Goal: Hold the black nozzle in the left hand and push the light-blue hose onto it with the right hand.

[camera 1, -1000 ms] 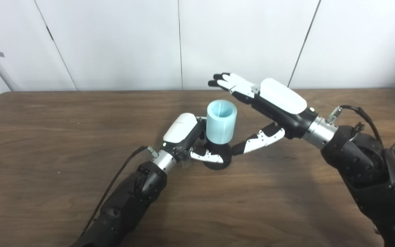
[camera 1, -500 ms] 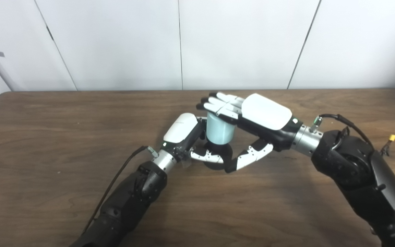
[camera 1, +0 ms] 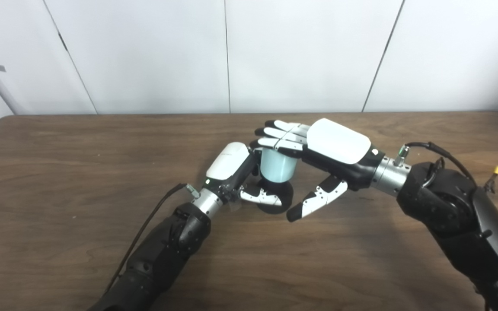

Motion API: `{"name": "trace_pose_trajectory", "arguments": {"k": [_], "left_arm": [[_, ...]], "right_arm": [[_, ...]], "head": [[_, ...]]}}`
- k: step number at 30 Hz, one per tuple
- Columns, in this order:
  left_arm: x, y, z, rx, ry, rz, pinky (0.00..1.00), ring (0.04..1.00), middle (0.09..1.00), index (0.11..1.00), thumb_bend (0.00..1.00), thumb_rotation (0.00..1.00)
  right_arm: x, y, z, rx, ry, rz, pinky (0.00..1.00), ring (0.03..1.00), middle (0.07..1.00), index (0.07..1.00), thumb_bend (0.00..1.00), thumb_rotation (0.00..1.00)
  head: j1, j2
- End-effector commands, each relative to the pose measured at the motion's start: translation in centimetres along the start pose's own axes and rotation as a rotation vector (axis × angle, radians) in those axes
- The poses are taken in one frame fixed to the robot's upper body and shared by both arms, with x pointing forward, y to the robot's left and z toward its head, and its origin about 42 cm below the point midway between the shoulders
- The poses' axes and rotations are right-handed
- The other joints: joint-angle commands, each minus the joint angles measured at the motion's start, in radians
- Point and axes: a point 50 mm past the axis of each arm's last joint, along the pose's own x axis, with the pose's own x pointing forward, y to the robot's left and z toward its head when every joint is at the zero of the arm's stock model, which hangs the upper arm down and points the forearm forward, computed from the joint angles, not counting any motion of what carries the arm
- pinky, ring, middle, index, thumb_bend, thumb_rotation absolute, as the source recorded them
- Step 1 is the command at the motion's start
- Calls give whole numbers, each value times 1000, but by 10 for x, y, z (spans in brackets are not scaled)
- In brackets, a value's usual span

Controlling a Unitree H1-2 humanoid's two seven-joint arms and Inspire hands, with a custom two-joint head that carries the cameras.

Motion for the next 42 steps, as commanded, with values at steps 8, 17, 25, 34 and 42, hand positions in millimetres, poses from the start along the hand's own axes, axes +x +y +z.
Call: {"name": "trace_pose_trajectory", "arguments": {"k": [8,17,25,34,42], "left_arm": [[-53,-49,-22,-44,151,-149,348,411,485,494,503,0],[-52,-53,-19,-43,144,-147,341,401,484,499,503,0],[-54,-52,-20,-37,146,-148,340,397,484,502,502,0],[-56,-49,-21,-37,161,-149,332,388,471,509,501,0],[-57,-45,-22,-48,173,-152,344,398,472,505,502,0]], "right_arm": [[9,5,5,3,-6,125,836,915,929,921,808,890],[16,13,9,30,2,163,841,914,926,916,838,920],[0,17,1,22,29,183,834,909,911,880,799,887],[-17,27,1,24,40,205,825,928,927,885,788,867],[-19,30,3,35,26,219,845,931,931,890,784,851]], "head": [[-2,7],[0,14],[0,22],[4,27],[5,33]]}}
